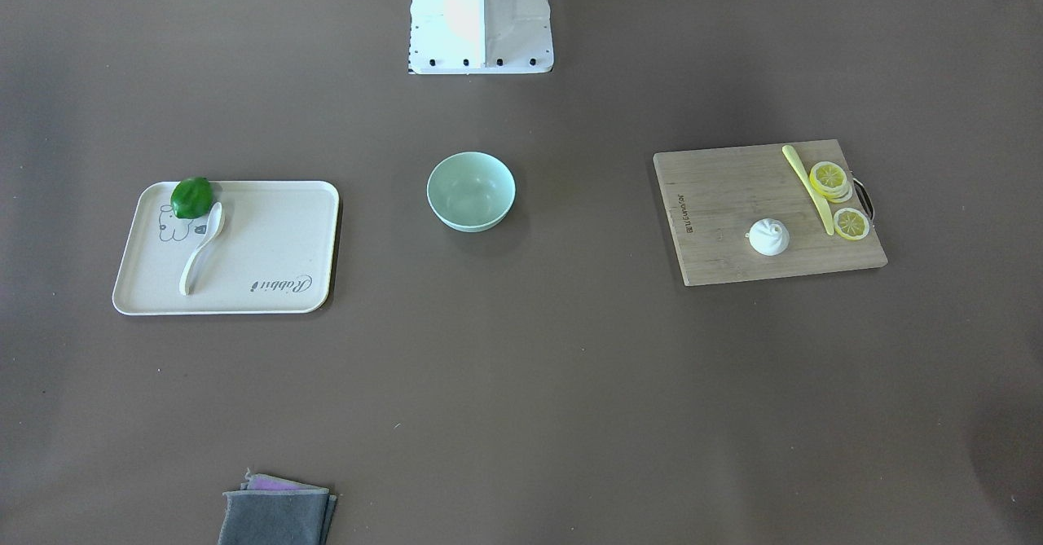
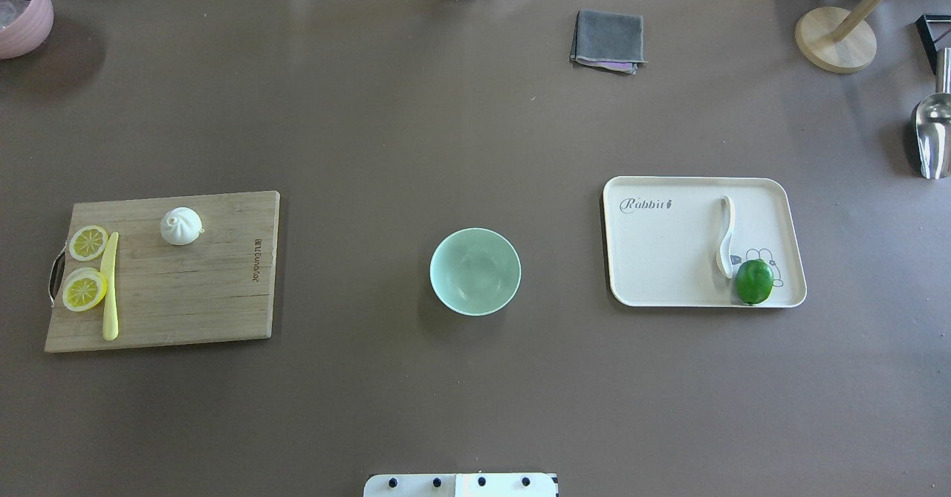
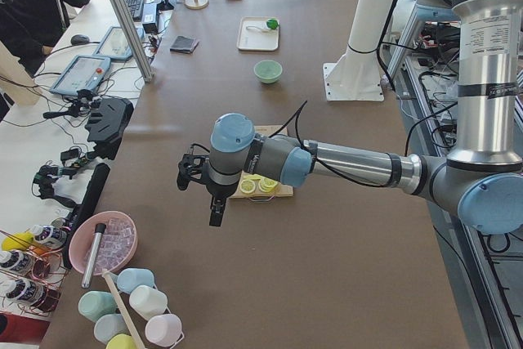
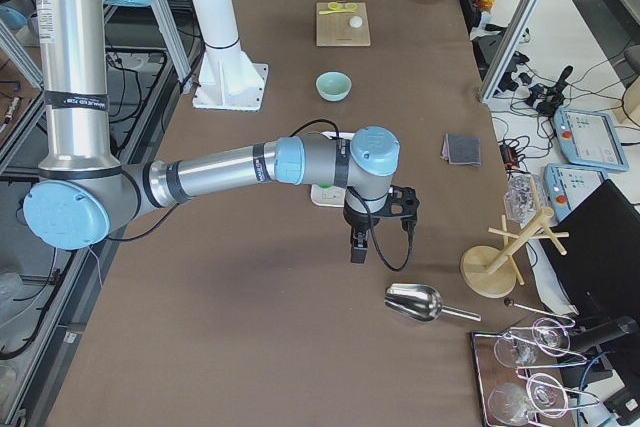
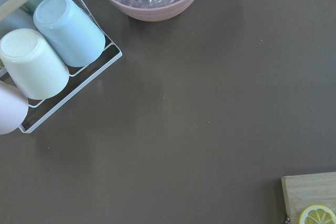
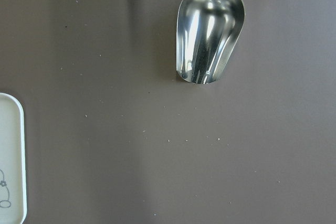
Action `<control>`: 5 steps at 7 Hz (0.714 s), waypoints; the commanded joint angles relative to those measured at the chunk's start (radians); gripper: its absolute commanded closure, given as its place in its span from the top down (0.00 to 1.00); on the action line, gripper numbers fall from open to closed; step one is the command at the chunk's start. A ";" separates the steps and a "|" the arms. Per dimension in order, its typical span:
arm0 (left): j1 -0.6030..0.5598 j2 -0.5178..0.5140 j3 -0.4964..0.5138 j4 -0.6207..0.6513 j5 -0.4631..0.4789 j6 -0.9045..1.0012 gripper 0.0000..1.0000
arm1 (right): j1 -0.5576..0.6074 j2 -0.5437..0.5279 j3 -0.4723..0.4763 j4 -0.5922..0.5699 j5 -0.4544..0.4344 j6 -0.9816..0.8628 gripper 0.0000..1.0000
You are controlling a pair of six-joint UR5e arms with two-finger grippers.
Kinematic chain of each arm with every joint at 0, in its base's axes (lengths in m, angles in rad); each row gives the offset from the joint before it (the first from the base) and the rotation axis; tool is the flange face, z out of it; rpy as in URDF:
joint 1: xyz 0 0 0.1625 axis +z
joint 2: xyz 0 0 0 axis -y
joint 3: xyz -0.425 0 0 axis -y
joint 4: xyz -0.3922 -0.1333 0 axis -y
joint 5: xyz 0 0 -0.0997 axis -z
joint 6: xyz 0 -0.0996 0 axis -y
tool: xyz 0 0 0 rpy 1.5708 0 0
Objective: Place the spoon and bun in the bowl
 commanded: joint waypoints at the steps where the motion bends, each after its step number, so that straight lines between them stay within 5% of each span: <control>1: 0.001 0.004 0.000 0.003 0.000 -0.001 0.98 | -0.003 0.012 -0.004 -0.001 0.000 0.000 1.00; 5: 0.002 0.009 0.000 -0.010 -0.001 -0.001 0.98 | -0.003 0.012 0.012 0.001 0.000 0.039 1.00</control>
